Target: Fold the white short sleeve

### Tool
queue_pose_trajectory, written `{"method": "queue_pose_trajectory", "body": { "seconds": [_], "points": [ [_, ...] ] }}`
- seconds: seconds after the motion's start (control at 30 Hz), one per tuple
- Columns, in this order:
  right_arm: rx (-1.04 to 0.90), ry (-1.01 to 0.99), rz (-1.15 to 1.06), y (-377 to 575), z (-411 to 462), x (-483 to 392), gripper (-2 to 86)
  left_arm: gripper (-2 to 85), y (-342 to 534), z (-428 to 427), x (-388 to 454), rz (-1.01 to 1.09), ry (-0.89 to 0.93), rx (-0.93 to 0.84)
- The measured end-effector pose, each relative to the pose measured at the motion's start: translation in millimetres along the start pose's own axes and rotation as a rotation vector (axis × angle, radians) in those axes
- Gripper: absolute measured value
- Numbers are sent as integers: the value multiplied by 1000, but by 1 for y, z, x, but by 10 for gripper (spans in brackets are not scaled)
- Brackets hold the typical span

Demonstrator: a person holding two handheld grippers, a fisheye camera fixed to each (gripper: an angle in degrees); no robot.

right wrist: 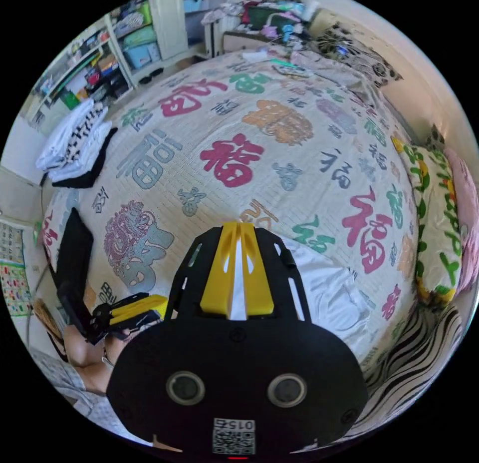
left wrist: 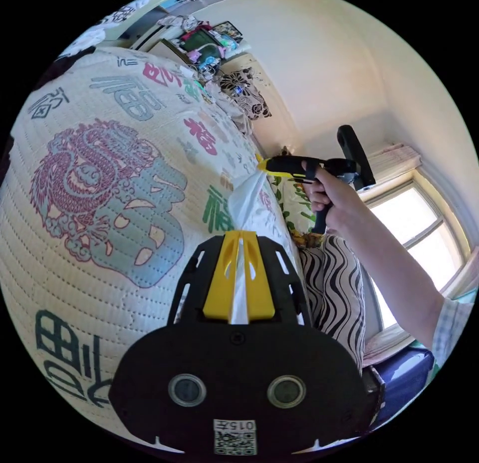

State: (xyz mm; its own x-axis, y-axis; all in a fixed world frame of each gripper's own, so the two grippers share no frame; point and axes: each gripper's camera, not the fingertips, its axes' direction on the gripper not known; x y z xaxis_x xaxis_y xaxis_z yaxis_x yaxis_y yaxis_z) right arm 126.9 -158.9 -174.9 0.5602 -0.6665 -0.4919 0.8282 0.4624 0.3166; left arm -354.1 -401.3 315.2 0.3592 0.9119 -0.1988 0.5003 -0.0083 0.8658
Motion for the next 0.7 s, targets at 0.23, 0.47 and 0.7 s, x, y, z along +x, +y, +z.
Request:
{"method": "queue_pose_trajectory", "body": {
  "seconds": [0.23, 0.47, 0.7],
  "points": [
    [141, -125, 291, 117, -56, 114, -9, -5, 21, 70, 89, 330, 93, -259],
    [64, -196, 472, 203, -33, 171, -7, 3, 71, 152, 122, 444, -22, -501],
    [-16, -203, 477, 250, -36, 194, -8, 49, 67, 177, 142, 443, 44, -517]
  ]
}}
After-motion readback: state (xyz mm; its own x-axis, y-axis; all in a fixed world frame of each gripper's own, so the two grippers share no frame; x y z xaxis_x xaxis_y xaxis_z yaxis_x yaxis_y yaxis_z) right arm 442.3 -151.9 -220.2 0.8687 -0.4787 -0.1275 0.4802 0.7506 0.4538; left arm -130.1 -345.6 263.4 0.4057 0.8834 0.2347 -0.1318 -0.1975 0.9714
